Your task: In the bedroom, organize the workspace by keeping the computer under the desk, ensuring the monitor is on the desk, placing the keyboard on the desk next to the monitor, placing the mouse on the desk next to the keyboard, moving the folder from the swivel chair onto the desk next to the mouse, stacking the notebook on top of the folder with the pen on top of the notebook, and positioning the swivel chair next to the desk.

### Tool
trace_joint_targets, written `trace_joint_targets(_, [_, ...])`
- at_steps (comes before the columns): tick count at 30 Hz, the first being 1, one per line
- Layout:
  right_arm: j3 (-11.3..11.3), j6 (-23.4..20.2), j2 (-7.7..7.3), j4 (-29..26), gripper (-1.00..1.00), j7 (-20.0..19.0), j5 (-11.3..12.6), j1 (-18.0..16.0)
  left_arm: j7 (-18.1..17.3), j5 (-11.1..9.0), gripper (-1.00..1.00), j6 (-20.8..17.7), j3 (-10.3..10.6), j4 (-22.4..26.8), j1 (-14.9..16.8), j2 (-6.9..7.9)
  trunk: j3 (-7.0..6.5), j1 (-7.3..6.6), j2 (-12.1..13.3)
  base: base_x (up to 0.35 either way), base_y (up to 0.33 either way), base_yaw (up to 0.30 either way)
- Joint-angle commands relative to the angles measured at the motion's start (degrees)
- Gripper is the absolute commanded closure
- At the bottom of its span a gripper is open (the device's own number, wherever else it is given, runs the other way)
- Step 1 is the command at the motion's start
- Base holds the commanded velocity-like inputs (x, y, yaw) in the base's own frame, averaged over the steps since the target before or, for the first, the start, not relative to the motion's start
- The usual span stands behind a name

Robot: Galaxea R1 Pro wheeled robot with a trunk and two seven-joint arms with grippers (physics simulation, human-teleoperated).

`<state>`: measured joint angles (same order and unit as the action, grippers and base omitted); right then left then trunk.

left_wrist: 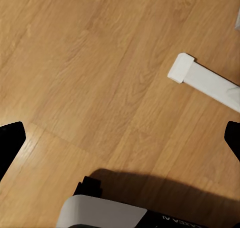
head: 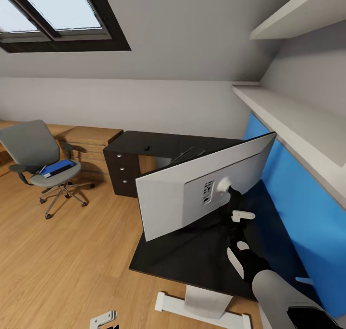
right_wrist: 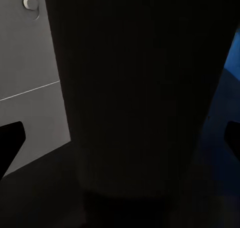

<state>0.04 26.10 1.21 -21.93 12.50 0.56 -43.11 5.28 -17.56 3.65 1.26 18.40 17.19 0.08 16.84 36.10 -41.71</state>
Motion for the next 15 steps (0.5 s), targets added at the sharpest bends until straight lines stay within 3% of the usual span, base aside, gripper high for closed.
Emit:
trace_joint_targets(1, [0.0,0.2,0.02,0.0,-1.0,0.2,0.1,0.0,0.2,-0.3,-1.0,0.2,0.1,0.0,0.0,0.01,0.07,0.01,-0.1,0.0,0.0,0.0])
trace_joint_targets(7, [0.0,0.2,0.0,0.0,-1.0,0.2,0.1,0.0,0.2,-0.3,-1.0,0.1,0.1,0.0,0.0,0.01,0.07,0.01,-0.1,-0.107,0.0,0.0])
trace_joint_targets(15, [0.0,0.3,-0.05,0.1,-1.0,0.2,0.1,0.0,0.2,-0.3,-1.0,0.1,0.1,0.0,0.0,0.01,0.07,0.01,-0.1,-0.274,0.0,0.0])
